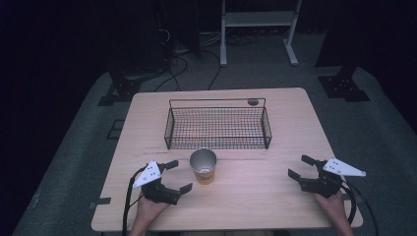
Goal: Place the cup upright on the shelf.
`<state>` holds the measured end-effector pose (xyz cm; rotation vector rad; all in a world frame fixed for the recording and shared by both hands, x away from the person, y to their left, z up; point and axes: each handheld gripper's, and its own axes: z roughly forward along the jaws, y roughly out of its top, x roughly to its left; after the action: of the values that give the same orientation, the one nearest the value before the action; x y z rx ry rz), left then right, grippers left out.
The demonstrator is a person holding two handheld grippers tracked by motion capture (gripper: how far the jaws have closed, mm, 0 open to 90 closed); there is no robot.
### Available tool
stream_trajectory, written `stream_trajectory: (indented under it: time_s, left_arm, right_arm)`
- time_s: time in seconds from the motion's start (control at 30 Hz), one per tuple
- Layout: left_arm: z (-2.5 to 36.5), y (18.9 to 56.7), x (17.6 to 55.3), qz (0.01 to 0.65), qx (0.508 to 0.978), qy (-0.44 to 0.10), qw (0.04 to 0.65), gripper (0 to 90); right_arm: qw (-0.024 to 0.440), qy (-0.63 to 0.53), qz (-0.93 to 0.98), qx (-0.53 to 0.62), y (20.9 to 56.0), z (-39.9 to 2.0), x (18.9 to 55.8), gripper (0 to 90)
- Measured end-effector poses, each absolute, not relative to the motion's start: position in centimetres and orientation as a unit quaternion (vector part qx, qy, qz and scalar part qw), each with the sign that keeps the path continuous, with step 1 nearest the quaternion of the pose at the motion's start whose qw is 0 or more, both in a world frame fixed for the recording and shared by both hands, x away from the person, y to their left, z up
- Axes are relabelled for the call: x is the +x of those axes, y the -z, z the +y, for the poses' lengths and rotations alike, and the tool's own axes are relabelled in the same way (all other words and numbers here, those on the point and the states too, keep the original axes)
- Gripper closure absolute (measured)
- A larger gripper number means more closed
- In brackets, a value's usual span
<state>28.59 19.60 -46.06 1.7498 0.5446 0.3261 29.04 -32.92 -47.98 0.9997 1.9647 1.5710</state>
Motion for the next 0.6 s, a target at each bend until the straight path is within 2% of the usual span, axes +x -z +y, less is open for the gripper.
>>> stream_trajectory:
  time_s: [0.6]
  left_arm:
    - [17.7, 46.3, 29.5, 0.228, 0.763, -0.138, 0.589, 2.1]
  right_arm:
    - [0.213, -0.564, 0.713, 0.358, 48.0, -32.8, 29.0, 15.6]
